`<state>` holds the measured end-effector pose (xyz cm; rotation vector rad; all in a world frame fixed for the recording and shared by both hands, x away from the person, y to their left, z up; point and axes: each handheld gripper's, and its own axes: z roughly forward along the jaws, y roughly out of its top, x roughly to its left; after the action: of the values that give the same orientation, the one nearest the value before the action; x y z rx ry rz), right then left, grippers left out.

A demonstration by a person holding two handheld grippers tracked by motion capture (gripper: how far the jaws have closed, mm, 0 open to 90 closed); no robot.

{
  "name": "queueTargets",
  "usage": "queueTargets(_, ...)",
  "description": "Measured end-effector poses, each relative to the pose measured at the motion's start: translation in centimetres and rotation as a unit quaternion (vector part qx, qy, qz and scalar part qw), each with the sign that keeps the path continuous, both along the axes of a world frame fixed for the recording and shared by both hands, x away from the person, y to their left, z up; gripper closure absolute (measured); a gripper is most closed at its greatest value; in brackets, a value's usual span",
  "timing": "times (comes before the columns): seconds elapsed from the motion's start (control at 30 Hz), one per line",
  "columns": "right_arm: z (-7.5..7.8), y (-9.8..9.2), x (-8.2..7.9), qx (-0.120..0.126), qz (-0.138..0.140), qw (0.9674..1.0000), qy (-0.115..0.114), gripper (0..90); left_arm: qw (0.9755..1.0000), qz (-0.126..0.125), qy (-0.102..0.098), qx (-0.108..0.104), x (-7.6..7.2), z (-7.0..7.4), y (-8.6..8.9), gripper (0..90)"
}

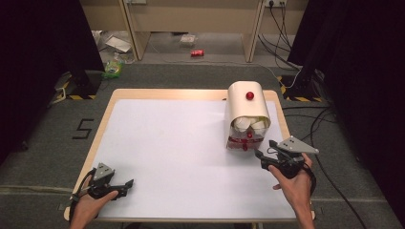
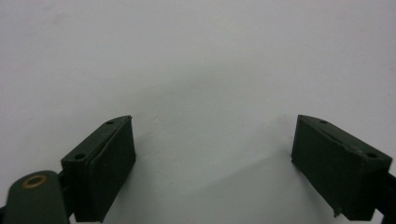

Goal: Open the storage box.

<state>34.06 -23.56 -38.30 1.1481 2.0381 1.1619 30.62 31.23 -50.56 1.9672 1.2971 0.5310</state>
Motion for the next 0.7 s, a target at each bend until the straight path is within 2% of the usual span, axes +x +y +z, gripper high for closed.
queueTargets(0.33, 1.6, 0.5, 0.7, 0.006, 0.014, 0.9998, -0.014, 37.3, 1.0000, 0.000, 0.000, -0.001, 0.0, 0.0, 0.0, 12.6)
queueTargets(0.7, 2.3, 1.5, 1.7, 0.005, 0.020, 0.9996, -0.021, 37.8, 1.0000, 0.000, 0.000, -0.001, 0.0, 0.0, 0.0, 12.6)
